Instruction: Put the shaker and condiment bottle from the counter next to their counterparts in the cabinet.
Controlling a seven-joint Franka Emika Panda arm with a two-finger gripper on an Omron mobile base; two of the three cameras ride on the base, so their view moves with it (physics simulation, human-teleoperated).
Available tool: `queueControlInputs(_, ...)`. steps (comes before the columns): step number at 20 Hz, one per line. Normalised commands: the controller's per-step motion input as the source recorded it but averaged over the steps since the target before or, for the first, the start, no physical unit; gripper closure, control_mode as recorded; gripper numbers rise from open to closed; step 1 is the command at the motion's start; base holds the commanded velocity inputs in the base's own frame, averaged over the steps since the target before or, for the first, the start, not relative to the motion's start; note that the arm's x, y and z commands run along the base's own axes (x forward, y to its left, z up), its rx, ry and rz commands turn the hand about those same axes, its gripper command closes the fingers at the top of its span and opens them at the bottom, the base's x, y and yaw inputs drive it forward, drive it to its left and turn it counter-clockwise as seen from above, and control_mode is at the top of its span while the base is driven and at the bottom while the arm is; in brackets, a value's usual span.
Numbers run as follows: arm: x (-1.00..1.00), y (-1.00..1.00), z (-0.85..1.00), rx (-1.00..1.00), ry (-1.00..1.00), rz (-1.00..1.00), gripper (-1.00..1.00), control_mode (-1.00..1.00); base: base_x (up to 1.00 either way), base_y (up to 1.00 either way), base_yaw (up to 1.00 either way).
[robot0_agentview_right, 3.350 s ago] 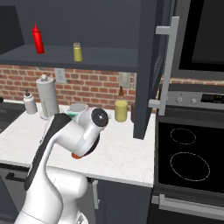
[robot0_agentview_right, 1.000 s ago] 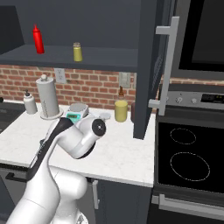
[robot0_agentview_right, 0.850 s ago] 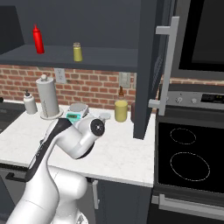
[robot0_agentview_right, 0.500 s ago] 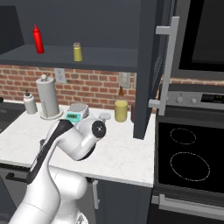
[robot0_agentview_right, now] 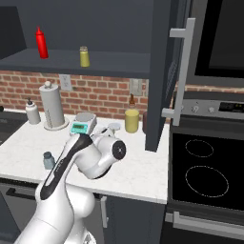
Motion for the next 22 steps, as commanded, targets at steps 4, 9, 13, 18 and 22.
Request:
queueControlInputs(4,0.59,0.0,-0.01,0.3,0.25,0.1,-1.0,-1.0,0.0,0.0,0.0)
queueControlInputs(9,0.17,0.0,0.0,0.14,0.19,0.07,-1.0,-1.0,0.0,0.0,0.0)
queueControlInputs(13,0.0,0.0,0.0,0.0,0.0,0.0,-1.0,-1.0,0.0,0.0,0.0)
queueControlInputs(18,-0.03,0.0,0.0,0.0,0.0,0.0,-1.0,-1.0,0.0,0.0,0.0)
queueControlInputs(22,-0.14,0.05,-0.07,0.0,0.0,0.0,-1.0,-1.0,0.0,0.0,0.0)
